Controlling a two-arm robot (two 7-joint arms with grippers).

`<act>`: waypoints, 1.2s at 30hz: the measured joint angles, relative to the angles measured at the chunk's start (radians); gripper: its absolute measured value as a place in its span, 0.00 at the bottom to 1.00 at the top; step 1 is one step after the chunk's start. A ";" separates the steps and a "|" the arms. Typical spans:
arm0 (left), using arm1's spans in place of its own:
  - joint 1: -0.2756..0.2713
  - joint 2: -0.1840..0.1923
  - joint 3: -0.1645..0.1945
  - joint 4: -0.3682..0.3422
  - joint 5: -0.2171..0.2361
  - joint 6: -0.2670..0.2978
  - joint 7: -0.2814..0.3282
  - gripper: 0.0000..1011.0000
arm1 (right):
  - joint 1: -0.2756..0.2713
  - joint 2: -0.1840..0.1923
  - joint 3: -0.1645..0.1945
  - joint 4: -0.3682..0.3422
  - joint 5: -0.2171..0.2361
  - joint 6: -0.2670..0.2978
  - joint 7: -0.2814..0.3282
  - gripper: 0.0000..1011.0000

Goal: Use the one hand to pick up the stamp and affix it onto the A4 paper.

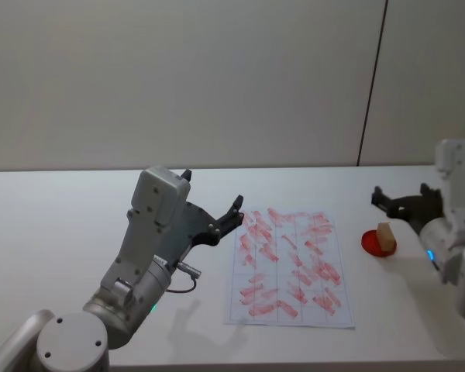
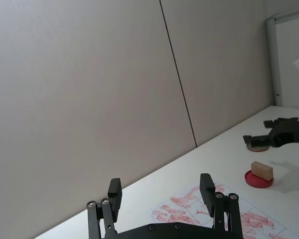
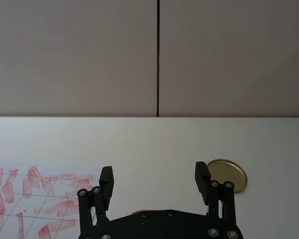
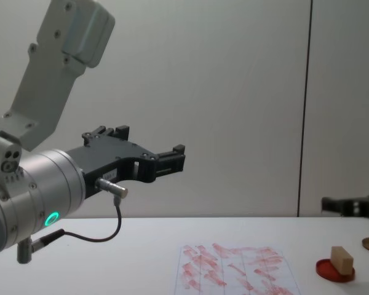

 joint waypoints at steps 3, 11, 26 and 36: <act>0.000 0.000 0.000 0.000 0.000 0.000 0.000 0.98 | -0.065 0.015 0.015 -0.118 0.015 0.013 0.001 0.99; 0.000 0.000 0.000 0.000 0.000 0.000 0.000 0.98 | -0.201 0.048 0.044 -0.351 0.043 0.018 0.007 0.99; 0.000 0.000 0.000 0.000 0.000 0.000 0.000 0.98 | -0.383 0.093 0.082 -0.641 0.061 -0.017 0.020 0.99; 0.000 0.000 0.000 0.000 0.000 0.000 0.000 0.98 | -0.427 0.104 0.091 -0.711 0.064 -0.025 0.024 0.99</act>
